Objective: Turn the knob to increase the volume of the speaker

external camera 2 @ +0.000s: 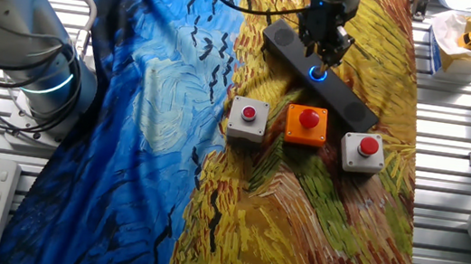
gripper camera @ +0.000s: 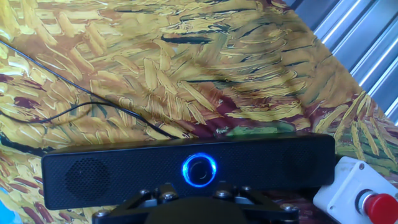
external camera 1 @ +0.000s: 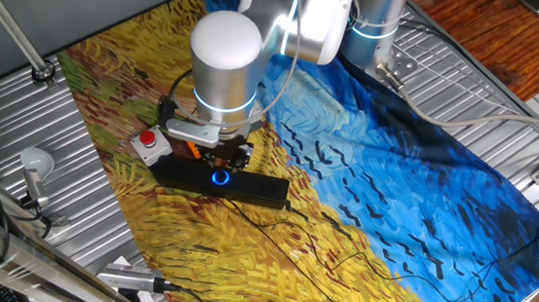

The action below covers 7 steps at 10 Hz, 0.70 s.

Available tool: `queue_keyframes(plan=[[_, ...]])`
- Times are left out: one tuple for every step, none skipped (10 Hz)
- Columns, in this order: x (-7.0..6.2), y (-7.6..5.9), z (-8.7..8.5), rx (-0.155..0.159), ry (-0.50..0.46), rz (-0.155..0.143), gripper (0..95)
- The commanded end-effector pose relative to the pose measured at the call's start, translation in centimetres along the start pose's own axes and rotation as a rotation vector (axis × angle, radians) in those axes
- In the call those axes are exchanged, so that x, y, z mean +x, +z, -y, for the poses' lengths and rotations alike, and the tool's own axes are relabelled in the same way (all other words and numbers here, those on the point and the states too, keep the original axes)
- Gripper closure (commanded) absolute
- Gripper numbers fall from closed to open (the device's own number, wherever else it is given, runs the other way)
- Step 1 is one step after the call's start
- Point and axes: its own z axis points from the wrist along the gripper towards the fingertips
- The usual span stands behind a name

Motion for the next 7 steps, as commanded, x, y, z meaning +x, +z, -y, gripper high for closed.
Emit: queue_keyframes(plan=[[3.11,-1.91,4.88,-0.027,-0.197,0.006,95.0],[3.11,-1.91,4.88,-0.027,-0.197,0.005,95.0],[3.15,-1.92,4.84,-0.028,-0.196,0.004,95.0],[3.20,-1.90,4.79,-0.029,-0.194,0.005,95.0],[3.20,-1.88,4.77,-0.029,-0.193,0.005,95.0],[3.20,-1.88,4.77,-0.029,-0.193,0.004,95.0],[3.16,-1.86,4.75,-0.029,-0.193,0.003,95.0]])
